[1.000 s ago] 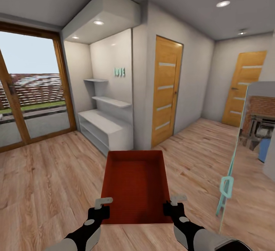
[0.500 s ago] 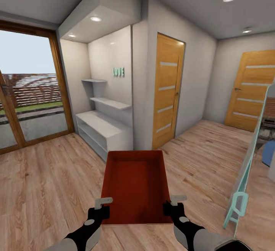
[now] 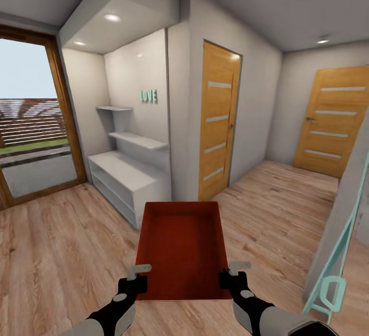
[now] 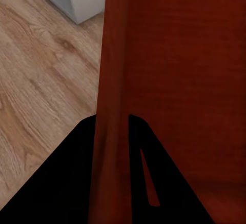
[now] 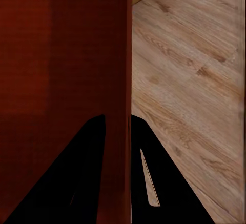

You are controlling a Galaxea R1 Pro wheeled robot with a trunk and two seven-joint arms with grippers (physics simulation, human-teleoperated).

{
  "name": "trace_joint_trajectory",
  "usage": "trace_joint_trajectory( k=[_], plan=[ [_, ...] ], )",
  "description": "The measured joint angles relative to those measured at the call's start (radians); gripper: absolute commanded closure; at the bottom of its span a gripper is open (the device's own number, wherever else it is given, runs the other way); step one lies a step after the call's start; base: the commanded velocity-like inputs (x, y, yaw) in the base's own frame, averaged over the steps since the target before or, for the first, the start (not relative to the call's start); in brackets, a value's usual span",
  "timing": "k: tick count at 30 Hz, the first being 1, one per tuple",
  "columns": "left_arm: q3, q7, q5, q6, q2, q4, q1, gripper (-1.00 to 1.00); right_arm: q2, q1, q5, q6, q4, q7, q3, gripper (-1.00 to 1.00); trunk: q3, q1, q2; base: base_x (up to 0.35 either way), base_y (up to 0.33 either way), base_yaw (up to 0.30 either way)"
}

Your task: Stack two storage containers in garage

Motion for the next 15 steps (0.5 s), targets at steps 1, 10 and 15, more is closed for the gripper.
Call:
trace_joint_trajectory(
  k=[1, 10, 15],
  plan=[
    [0.0, 0.0, 0.0, 0.0, 0.0, 0.0, 0.0, 1.0, 0.0, 0.0, 0.001, 0.0, 0.0, 0.0, 0.0, 1.0, 0.0, 0.0, 0.0, 0.321, 0.082, -0.262],
    [0.0, 0.0, 0.0, 0.0, 0.0, 0.0, 0.0, 1.0, 0.0, 0.0, 0.0, 0.0, 0.0, 0.0, 0.0, 1.0, -0.003, 0.0, 0.0, 0.321, 0.124, -0.267],
    [0.0, 0.0, 0.0, 0.0, 0.0, 0.0, 0.0, 1.0, 0.0, 0.0, 0.0, 0.0, 0.0, 0.0, -0.001, 1.0, -0.004, 0.0, 0.0, 0.321, 0.162, -0.232]
  ],
)
